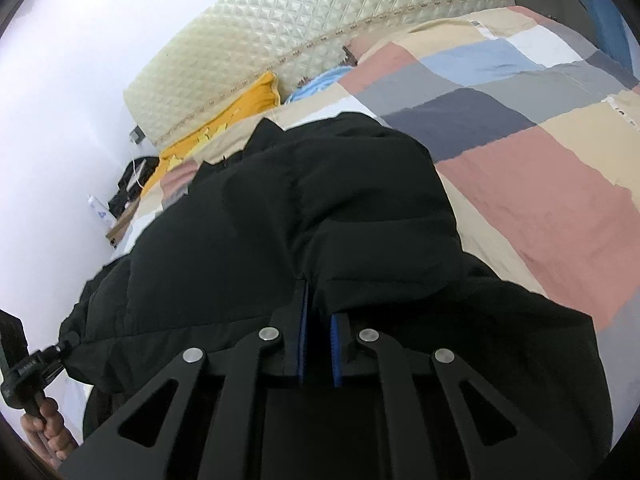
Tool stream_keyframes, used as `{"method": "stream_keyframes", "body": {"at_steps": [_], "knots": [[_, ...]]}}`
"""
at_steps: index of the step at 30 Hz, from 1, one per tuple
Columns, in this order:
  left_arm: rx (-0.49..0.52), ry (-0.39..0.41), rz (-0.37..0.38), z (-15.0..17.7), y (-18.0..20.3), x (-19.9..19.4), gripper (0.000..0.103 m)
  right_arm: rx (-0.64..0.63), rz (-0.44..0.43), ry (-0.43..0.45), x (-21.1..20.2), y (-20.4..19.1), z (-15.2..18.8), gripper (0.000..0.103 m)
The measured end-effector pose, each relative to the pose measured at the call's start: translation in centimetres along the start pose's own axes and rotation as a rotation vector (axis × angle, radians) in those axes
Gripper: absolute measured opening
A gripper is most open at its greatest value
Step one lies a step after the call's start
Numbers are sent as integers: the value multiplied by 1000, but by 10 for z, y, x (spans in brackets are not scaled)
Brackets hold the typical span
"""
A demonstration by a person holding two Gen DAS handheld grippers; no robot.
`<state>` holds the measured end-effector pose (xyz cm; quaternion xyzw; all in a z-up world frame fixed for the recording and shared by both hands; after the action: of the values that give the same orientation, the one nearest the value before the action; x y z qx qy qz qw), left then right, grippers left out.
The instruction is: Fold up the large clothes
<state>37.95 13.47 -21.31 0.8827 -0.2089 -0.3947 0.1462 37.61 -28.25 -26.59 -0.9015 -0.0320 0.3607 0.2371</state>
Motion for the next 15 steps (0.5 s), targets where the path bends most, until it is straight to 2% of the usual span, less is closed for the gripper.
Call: {"method": "stream_keyframes", "body": {"at_steps": [4,7,15], "knots": [[56,-51,-95,23,4,8,10,-62,50,-33,4,-2,9,9],[97,-61,-154,28,10,12,10,-120,100,-56,8,-4,16,9],[141,9,-291,32,34,-2,16,-211,168,-24,-10,-14,22,10]]}}
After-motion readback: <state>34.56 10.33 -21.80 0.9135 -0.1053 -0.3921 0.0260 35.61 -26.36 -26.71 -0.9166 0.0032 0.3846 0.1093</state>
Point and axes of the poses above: each gripper's, at about its wrist camera, not at the fingertips, and x roughly the way its jaws point, y to its right, z to its underside, the point moved 2 cm from there along x, roughly the way its jaws point, and after that the axes turned 3 degrees about x, right-handed, at the moved point
